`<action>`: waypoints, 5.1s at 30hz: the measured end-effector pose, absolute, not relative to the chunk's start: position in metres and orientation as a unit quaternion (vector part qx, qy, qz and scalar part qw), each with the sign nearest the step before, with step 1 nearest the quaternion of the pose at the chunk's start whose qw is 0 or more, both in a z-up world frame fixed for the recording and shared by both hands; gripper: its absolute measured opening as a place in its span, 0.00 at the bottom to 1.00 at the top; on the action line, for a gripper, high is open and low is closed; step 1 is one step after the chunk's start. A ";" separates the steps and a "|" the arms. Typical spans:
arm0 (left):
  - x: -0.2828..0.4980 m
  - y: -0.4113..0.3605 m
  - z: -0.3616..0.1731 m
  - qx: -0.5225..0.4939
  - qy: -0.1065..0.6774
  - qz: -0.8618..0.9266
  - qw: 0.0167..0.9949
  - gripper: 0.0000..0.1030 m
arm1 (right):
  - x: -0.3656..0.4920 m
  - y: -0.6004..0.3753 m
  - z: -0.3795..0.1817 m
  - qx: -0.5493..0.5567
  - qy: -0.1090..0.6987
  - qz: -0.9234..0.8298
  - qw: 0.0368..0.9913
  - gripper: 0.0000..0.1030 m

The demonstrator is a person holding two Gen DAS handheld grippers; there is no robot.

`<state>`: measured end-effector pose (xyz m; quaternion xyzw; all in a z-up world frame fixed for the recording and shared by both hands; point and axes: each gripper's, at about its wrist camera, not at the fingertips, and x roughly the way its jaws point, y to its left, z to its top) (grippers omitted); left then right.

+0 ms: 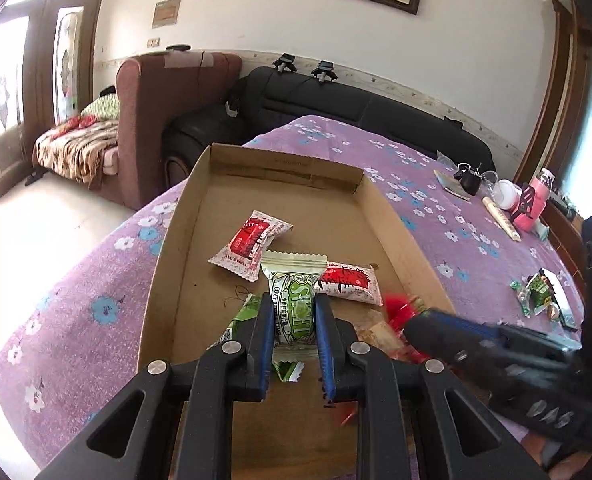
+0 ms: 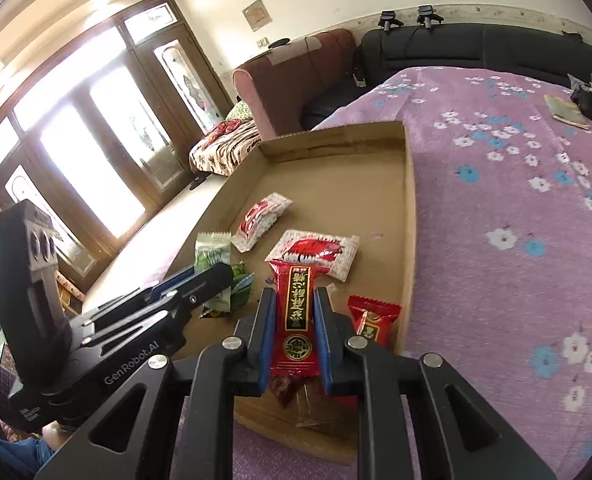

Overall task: Organize snacks
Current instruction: 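Lift and carry the green candy and red biscuit bar with both grippers over the tray, then open the left gripper dropping the green candy while the right releases the red biscuit bar, then move both grippers back to the snack pile on the bed, then grasp the clear-green candy with the left gripper while the right grasps the green pea bag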

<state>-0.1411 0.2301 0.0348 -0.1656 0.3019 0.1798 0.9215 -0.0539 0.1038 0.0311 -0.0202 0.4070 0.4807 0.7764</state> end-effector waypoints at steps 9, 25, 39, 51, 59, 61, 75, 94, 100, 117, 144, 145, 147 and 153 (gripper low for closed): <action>-0.134 0.222 0.035 -0.133 0.309 0.177 0.925 0.20 | -0.057 0.105 0.022 -0.020 0.405 0.493 0.770 0.19; -0.130 0.222 0.034 -0.132 0.317 0.173 0.923 0.36 | -0.057 0.103 0.022 -0.021 0.403 0.494 0.770 0.25; -0.134 0.229 0.035 -0.154 0.306 0.178 0.922 0.55 | -0.057 0.102 0.023 -0.024 0.399 0.488 0.776 0.31; -0.137 0.226 0.038 -0.150 0.298 0.184 0.925 0.69 | -0.062 0.070 0.058 0.011 0.370 0.473 0.799 0.38; -0.140 0.227 0.038 -0.148 0.297 0.188 0.924 0.69 | -0.056 0.048 0.057 0.036 0.388 0.449 0.804 0.39; -0.141 0.227 0.038 -0.148 0.297 0.190 0.924 0.69 | -0.056 0.047 0.055 0.036 0.392 0.446 0.804 0.39; -0.140 0.225 0.039 -0.142 0.299 0.198 0.922 0.69 | -0.070 0.045 0.058 -0.007 0.370 0.430 0.824 0.43; -0.135 0.213 0.039 -0.110 0.308 0.228 0.917 0.69 | -0.074 0.026 0.066 -0.029 0.356 0.411 0.838 0.45; -0.130 0.203 0.043 -0.117 0.319 0.213 0.916 0.69 | -0.068 0.013 0.066 -0.024 0.360 0.403 0.841 0.46; -0.079 0.093 0.082 -0.067 0.328 0.078 0.939 0.72 | -0.018 -0.060 0.079 0.018 0.369 0.326 0.870 0.51; 0.062 0.053 0.026 -0.184 0.412 -0.008 0.892 0.67 | 0.110 -0.130 0.040 0.021 0.444 0.198 0.874 0.36; 0.064 0.054 0.026 -0.184 0.415 -0.010 0.891 0.67 | 0.111 -0.126 0.038 0.005 0.438 0.193 0.878 0.36; 0.065 0.056 0.025 -0.188 0.421 -0.021 0.887 0.67 | 0.113 -0.118 0.034 -0.029 0.429 0.185 0.884 0.36; 0.066 0.047 0.028 -0.179 0.421 -0.046 0.888 0.67 | 0.110 -0.108 0.023 -0.089 0.409 0.179 0.890 0.33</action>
